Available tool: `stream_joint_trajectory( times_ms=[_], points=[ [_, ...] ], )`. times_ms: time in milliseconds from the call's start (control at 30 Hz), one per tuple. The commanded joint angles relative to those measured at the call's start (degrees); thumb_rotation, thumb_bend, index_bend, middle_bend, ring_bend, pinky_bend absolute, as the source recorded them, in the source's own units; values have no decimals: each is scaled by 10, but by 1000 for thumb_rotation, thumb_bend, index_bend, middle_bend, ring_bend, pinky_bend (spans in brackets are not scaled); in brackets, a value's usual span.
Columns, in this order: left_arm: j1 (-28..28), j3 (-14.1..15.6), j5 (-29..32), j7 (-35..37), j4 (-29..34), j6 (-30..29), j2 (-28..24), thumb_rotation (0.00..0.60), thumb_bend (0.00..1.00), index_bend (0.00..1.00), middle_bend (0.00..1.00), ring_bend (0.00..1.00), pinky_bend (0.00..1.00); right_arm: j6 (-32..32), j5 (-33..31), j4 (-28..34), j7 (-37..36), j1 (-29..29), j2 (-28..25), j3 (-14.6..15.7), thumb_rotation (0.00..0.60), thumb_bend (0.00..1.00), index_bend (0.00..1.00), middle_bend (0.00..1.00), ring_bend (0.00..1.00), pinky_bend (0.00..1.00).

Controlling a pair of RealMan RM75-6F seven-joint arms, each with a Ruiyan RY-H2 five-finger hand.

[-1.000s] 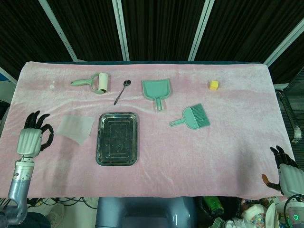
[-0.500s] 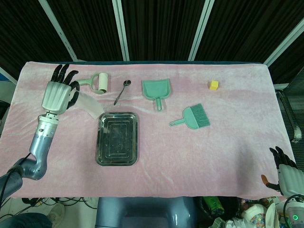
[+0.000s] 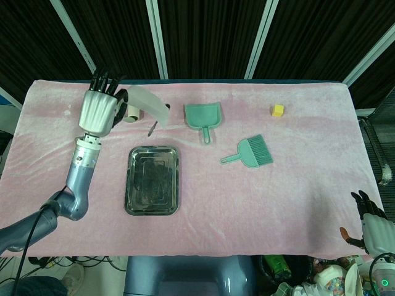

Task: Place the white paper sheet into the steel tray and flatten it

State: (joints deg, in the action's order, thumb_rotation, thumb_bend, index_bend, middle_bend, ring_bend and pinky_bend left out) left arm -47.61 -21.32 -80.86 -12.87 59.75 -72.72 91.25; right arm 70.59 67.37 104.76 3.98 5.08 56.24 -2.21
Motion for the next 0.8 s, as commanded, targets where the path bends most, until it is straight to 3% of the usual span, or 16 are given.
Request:
stream_joint_trajectory(
  times_ms=[33,133,367,633,800],
  points=[
    [59,79,-2,-49,72,9,-9,600,438,610,222,5,58,-2,-2,1,-2,1,-2,0,600,252,0,8,93,155],
    [89,113,17,-84,112,25,-15,600,436,613,219,5,55,-2,-2,1,-2,1,-2,0,600,252,0,8,93,155],
    [124,143,78,-135,162,58,0,600,430,611,212,5,47,0,-5,2,-5,1,-3,-2,600,252,0,8,93,155],
    [133,134,194,-217,224,99,25,600,429,593,198,0,0,0,-5,3,-10,0,-5,-2,600,252,0,8,93,155],
    [132,131,208,-231,247,91,32,600,429,591,195,0,0,-1,-3,2,-10,0,-5,-1,600,251,0,8,93,155]
  ],
)
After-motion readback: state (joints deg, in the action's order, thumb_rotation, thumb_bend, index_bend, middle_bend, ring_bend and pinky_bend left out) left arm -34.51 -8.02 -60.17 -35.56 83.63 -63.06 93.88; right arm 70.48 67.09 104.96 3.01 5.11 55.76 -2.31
